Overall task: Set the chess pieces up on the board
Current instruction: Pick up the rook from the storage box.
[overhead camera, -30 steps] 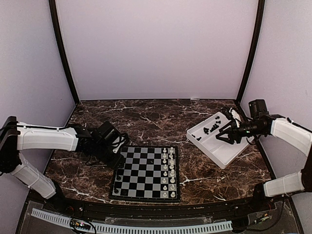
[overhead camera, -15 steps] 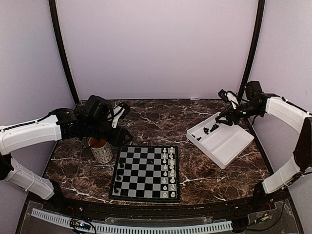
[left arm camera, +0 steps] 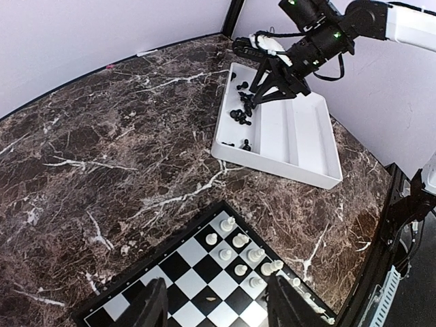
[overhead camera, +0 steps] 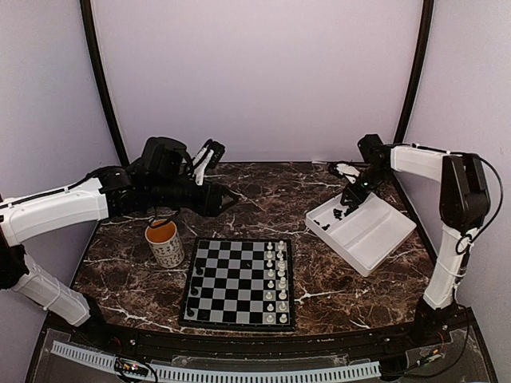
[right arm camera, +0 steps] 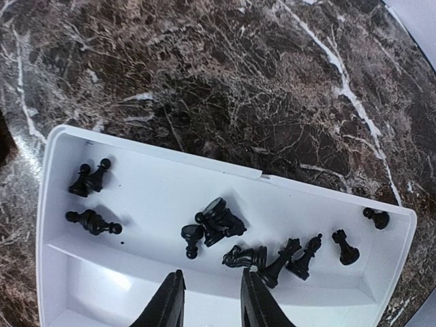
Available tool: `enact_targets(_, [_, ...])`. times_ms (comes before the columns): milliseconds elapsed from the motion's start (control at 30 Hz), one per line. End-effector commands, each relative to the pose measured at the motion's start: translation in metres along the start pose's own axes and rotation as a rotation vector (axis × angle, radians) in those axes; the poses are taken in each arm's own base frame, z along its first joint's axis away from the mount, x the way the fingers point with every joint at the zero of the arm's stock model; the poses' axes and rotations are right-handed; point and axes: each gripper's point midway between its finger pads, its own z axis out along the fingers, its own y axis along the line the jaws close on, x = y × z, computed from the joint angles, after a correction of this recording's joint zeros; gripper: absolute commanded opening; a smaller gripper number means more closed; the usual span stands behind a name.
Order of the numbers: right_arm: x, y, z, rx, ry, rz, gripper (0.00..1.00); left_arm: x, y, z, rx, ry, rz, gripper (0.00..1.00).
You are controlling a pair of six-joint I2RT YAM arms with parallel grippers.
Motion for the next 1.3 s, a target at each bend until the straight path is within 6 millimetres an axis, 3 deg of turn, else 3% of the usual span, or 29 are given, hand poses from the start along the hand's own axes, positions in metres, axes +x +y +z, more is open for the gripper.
enact_targets(0, [0.006,-0.015,0.015,0.033,0.090,-0.049,0.29,-0.011,-0.008,0.013,0.051,-0.012,0.020,0.52])
enact_targets(300, [0.010,-0.021,0.052,0.003,0.160,-0.073,0.37,0.005,-0.010,0.050,0.088,0.099,0.042,0.52])
enact_targets(567, [0.007,-0.008,0.071,-0.057,0.167,-0.099,0.43,0.013,-0.013,0.065,0.119,0.130,0.040,0.52])
enact_targets(800, [0.013,-0.002,0.084,-0.076,0.205,-0.095,0.39,0.011,-0.019,0.076,0.154,0.141,0.034,0.52])
enact_targets(1033, [0.011,0.008,0.069,-0.096,0.183,-0.050,0.23,0.010,-0.022,0.077,0.172,0.139,0.022,0.52])
enact_targets(1267, [-0.010,0.047,0.022,-0.238,0.034,0.084,0.18,-0.001,-0.032,0.076,0.223,0.087,0.010,0.52])
